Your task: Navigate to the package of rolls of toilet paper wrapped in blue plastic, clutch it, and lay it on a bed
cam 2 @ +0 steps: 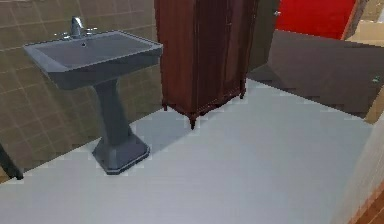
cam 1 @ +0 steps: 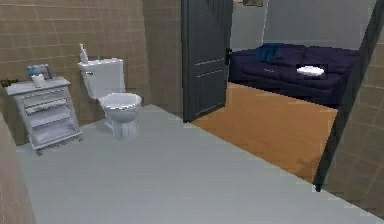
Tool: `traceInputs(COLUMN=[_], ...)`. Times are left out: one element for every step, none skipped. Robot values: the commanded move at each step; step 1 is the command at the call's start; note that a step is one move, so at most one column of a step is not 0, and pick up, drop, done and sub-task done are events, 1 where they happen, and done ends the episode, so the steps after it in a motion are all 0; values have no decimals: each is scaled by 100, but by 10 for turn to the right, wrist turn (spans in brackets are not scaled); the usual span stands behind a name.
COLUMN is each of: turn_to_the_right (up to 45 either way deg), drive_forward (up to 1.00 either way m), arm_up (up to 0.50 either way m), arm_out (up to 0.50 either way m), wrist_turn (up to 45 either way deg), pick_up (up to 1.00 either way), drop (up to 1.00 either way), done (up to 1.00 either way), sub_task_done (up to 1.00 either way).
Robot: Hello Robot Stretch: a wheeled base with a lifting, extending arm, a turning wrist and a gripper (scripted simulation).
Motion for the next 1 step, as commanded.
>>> traceInputs(turn_to_the_right=[0], drive_forward=[45], arm_up=[0], arm_out=[0], wrist_turn=[0], pick_up=[0], drop=[0], done=[0], sub_task_done=[0])
